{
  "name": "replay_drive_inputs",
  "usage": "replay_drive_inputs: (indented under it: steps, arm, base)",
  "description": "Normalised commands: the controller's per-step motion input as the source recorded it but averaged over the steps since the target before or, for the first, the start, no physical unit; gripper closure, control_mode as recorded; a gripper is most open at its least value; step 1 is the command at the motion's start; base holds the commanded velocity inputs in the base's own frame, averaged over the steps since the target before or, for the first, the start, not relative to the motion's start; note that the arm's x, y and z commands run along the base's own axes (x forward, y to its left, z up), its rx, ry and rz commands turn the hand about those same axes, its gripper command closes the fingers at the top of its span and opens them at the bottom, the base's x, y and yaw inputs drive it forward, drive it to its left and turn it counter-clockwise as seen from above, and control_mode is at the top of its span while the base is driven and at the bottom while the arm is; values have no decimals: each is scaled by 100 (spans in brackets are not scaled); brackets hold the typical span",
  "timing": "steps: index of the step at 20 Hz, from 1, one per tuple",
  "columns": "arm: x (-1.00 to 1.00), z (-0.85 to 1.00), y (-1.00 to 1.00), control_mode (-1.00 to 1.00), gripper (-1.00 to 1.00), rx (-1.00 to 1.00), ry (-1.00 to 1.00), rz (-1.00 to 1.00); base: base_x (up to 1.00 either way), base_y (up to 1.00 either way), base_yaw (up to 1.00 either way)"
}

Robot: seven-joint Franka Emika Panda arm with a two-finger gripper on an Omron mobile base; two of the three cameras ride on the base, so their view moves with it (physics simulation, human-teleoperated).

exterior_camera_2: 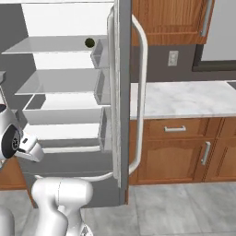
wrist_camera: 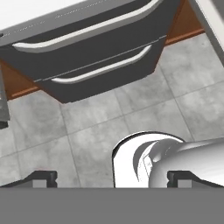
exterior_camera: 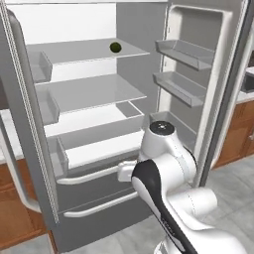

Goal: Gather the lime and eggplant from the fridge and place them on a tray on the dining counter. Then gather the steak and fish from the fridge and place them on the other tray.

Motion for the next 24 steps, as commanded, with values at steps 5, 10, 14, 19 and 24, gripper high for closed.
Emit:
replay_drive_inputs:
  steps: [5, 10, 14, 19, 24]
  arm:
    - [0, 0, 0, 100, -100, 0, 0, 0]
    - [0, 0, 0, 100, -100, 0, 0, 0]
    - [0, 0, 0, 100, -100, 0, 0, 0]
    - [0, 0, 0, 100, -100, 0, 0, 0]
    - [0, 0, 0, 100, -100, 0, 0, 0]
  base:
    - [54, 2, 10]
    - [48, 0, 13]
    - [41, 0, 14]
    - [45, -1, 14]
    - [47, 0, 10]
